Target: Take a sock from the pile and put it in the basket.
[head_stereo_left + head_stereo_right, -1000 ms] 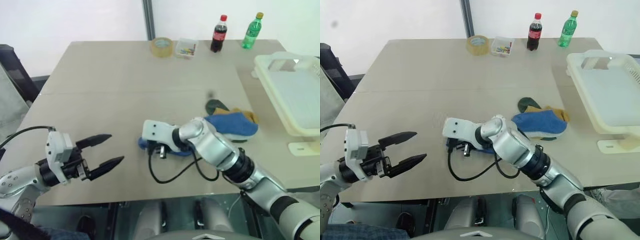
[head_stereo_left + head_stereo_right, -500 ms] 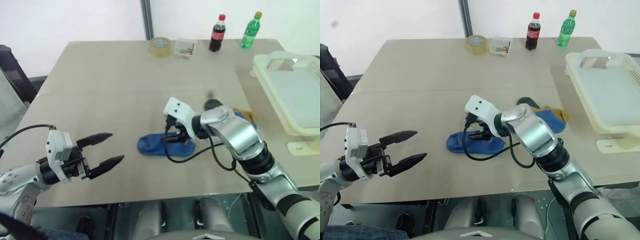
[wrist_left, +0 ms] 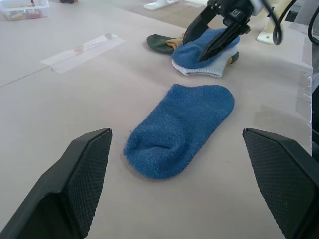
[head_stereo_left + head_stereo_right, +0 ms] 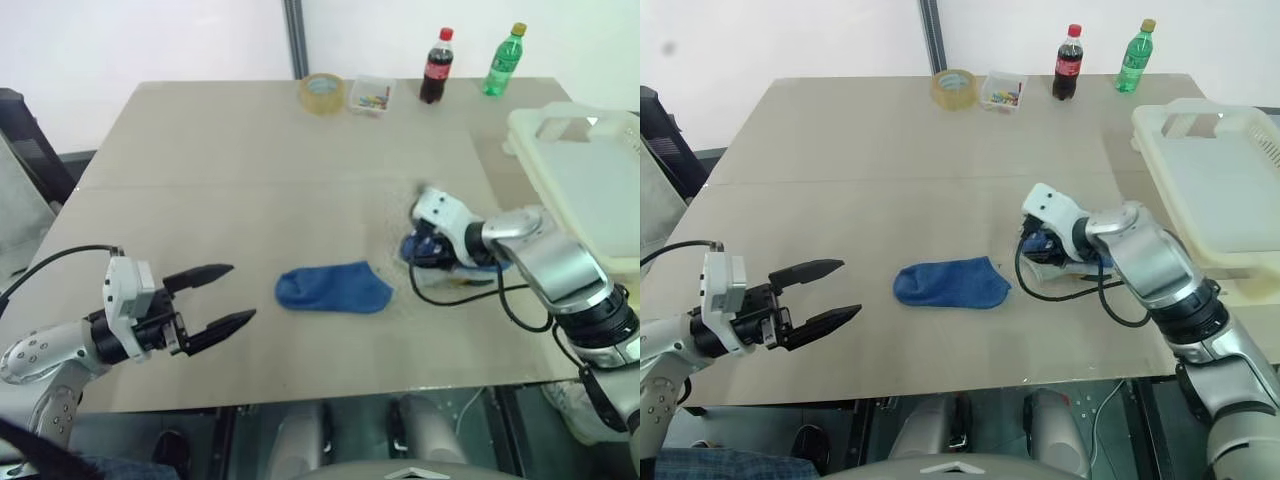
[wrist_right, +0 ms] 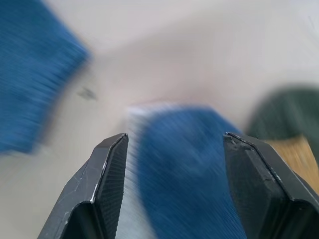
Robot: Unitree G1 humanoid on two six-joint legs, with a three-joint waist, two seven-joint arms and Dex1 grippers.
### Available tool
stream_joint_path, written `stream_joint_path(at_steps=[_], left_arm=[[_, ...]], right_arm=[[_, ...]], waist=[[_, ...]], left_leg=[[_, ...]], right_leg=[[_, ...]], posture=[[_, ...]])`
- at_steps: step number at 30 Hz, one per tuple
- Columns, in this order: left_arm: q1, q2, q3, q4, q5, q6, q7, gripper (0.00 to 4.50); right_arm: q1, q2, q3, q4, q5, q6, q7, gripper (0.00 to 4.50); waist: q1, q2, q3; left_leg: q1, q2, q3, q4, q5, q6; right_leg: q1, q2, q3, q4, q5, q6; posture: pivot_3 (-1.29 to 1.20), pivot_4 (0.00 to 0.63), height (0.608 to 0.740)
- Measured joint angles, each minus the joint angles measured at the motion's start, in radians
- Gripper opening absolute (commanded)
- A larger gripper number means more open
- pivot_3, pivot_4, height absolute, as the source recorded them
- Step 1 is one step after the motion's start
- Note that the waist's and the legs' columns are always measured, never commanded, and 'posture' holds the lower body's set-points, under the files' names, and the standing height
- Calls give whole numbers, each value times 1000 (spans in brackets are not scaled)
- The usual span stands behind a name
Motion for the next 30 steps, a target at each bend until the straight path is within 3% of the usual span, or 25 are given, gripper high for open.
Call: stream_joint_path(at_steps=[2, 5, 7, 10, 22, 26, 30], left_arm=[[-5, 0, -1, 4, 0, 0, 0, 4500], [-4, 0, -1, 10, 0, 0, 0, 4500], [-2, 0, -1, 10, 0, 0, 0, 4500], [0, 0, -1, 10, 0, 0, 0, 4500], [0, 0, -2, 11, 2, -1, 0, 4500], [-3, 0, -14, 13, 10, -2, 0, 4500], [-11, -1, -25, 15, 17, -2, -1, 4500]], right_arm=[[4, 7, 0, 19, 0, -11, -13, 3061], [5, 12, 0, 38, 0, -17, -27, 2354], [5, 12, 0, 39, 1, -20, -30, 1221], [5, 12, 0, 39, 2, -23, -34, 27], [-26, 25, 4, 30, 3, -33, -49, 27], [-111, 122, 42, 120, -14, -81, -67, 27], [-190, 313, 92, 305, -41, -138, -111, 27]], waist=[[0, 0, 0], [2, 0, 0], [3, 0, 0], [4, 0, 0], [2, 0, 0], [-1, 0, 0], [-4, 0, 1]], left_leg=[[0, 0, 0, 0, 0, 0], [0, 0, 0, 0, 0, 0], [0, 0, 0, 0, 0, 0], [0, 0, 0, 0, 0, 0], [0, 0, 0, 0, 0, 0], [0, 0, 0, 0, 0, 0], [0, 1, 1, 0, 1, -2]], right_leg=[[0, 0, 0, 0, 0, 0], [0, 1, 0, 0, 0, 0], [0, 1, 0, 0, 0, 0], [0, 1, 0, 0, 0, 0], [0, 2, 0, 0, 0, 0], [0, 3, 0, 1, 0, 0], [-1, 5, 1, 1, 0, 0]], posture=[[0, 150, 735], [0, 150, 735], [0, 150, 735], [0, 150, 735], [0, 150, 735], [0, 150, 735], [0, 150, 735]])
